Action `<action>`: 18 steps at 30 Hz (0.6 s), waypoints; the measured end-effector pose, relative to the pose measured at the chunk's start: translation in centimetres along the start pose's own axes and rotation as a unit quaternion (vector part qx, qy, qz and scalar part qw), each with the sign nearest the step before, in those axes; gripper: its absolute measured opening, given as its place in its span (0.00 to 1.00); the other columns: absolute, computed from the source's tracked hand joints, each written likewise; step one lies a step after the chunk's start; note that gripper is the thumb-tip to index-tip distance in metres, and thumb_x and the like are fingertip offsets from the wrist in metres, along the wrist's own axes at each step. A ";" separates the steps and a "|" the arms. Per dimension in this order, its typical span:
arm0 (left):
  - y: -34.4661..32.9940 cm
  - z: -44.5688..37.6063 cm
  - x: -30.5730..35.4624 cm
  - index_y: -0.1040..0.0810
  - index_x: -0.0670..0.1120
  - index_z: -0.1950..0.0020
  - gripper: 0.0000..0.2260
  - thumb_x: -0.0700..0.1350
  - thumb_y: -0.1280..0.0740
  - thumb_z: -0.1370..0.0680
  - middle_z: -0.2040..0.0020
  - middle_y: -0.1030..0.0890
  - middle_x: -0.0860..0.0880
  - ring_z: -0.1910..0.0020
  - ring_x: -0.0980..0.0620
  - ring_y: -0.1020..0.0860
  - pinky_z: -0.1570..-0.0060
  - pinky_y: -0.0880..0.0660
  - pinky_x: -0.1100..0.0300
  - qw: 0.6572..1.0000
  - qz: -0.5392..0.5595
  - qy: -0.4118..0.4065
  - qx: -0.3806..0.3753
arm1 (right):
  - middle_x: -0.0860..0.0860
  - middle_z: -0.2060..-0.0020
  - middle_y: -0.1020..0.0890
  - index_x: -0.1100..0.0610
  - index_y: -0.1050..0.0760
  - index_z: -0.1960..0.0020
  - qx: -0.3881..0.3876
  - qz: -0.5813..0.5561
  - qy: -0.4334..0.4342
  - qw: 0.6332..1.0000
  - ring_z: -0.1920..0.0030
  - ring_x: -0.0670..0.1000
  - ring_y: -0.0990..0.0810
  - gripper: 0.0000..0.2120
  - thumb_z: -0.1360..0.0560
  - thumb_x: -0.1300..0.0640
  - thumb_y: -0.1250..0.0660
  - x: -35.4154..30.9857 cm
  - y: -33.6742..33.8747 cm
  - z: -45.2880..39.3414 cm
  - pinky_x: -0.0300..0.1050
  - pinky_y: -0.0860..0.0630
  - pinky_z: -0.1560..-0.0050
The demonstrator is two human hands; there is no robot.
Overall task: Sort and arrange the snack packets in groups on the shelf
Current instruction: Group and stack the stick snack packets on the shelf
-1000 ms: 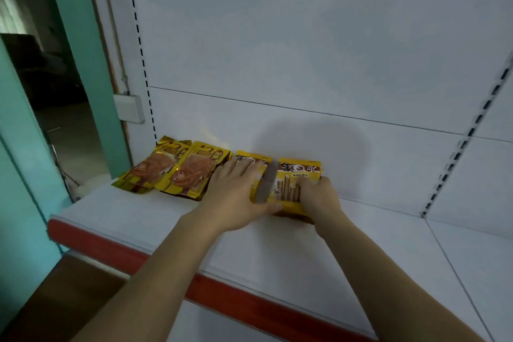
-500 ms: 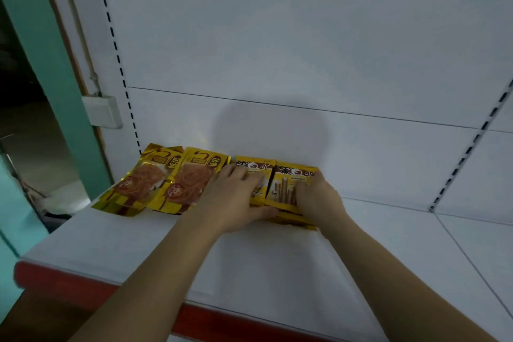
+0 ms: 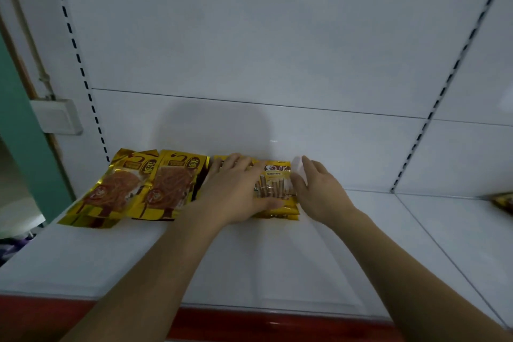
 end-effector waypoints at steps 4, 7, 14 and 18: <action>0.2 -0.8 3.3 0.41 0.53 0.18 0.36 0.72 0.47 0.21 0.20 0.38 0.51 0.19 0.47 0.45 0.21 0.49 0.42 0.999 0.026 -0.021 0.029 | 0.55 0.21 0.41 0.57 0.49 0.19 0.038 0.069 0.013 0.997 0.22 0.56 0.43 0.30 0.16 0.43 0.49 2.5 1.8 1.4 0.49 0.41 0.25; 0.0 -1.8 6.8 0.40 0.52 0.18 0.35 0.70 0.48 0.20 0.19 0.37 0.51 0.19 0.46 0.44 0.21 0.47 0.43 0.998 0.031 -0.036 0.046 | 0.55 0.20 0.43 0.56 0.50 0.19 0.060 0.105 0.017 0.992 0.21 0.55 0.46 0.31 0.16 0.42 0.49 5.1 3.5 2.4 0.49 0.44 0.24; -0.9 -5.0 18.9 0.37 0.49 0.19 0.33 0.67 0.45 0.18 0.21 0.33 0.49 0.21 0.47 0.40 0.22 0.43 0.47 0.992 0.061 -0.090 0.065 | 0.54 0.22 0.38 0.56 0.46 0.20 0.096 0.159 -0.035 0.982 0.21 0.56 0.43 0.31 0.17 0.40 0.49 16.3 9.2 5.2 0.53 0.41 0.23; -3.1 -7.6 27.6 0.35 0.48 0.20 0.31 0.65 0.44 0.18 0.23 0.30 0.49 0.23 0.47 0.36 0.23 0.40 0.49 0.989 0.091 -0.110 0.049 | 0.55 0.22 0.39 0.55 0.46 0.20 0.088 0.192 -0.086 0.974 0.22 0.57 0.44 0.31 0.17 0.40 0.48 25.1 13.3 7.3 0.55 0.40 0.23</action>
Point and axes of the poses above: each hand's wrist, its own z-axis away from the middle knuckle, its own y-axis out of the back of the hand, x = y × z, the point moved 2 cm from there along -z, towards the middle knuckle
